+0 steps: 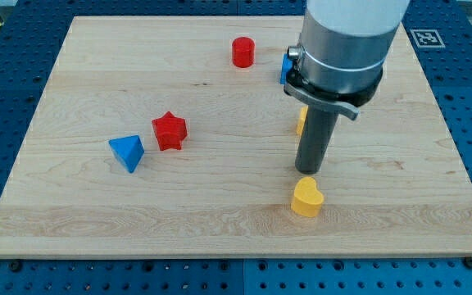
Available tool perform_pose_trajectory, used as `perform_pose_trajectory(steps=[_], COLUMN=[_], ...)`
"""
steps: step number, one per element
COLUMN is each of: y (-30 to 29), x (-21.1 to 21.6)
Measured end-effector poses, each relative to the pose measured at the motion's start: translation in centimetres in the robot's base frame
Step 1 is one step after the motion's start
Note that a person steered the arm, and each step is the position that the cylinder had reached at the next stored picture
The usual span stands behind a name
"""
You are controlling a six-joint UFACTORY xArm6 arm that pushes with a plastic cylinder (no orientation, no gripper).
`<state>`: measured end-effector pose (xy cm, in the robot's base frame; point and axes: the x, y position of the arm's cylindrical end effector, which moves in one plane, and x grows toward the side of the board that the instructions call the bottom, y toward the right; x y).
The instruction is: Push the yellow hexagon to the bottom left of the green star
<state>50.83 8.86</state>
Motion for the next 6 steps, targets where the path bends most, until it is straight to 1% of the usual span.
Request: perform_pose_trajectory(steps=[4,5,6], y=[0.3,1.2,1.7], x=[-12.1,-13.4,-13.5])
